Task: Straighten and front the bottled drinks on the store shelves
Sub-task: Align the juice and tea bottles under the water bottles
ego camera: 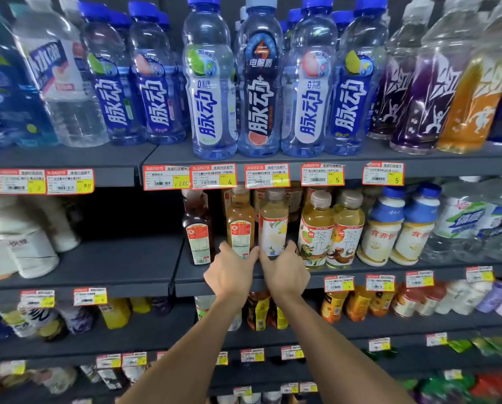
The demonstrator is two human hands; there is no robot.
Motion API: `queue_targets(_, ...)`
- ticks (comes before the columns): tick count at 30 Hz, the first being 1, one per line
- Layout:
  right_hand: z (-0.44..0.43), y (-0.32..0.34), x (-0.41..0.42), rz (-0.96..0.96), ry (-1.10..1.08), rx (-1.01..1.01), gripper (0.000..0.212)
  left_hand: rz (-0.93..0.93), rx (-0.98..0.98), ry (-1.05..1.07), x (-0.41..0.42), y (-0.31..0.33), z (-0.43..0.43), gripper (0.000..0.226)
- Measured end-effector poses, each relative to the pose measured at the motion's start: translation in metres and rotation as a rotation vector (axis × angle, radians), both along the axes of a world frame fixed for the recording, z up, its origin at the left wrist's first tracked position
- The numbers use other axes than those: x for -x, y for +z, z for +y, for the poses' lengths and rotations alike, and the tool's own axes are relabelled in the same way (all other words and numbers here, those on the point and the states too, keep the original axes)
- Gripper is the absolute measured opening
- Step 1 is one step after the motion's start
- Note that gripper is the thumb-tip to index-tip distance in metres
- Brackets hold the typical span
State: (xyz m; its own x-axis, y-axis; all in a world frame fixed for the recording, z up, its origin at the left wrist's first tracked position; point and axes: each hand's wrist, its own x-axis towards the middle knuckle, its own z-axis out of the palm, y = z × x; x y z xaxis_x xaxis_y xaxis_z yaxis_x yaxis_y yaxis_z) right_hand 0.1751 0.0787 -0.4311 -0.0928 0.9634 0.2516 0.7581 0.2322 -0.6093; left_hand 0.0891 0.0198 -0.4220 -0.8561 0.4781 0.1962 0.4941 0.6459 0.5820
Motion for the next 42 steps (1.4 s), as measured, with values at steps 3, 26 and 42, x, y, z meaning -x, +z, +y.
queue_targets(3,-0.001,0.002,0.003,-0.05,-0.007,-0.023,0.056,0.0,-0.005,0.02,0.002,0.001,0.004,0.063)
queue_targets(26,0.008,0.007,-0.031,0.204,0.448,0.252,0.065,-0.046,-0.027,-0.308,0.035,0.01,-0.025,0.045)
queue_targets(42,-0.007,-0.003,-0.028,0.116,0.314,0.124,0.064,-0.079,-0.046,-0.241,0.022,0.008,-0.034,0.053)
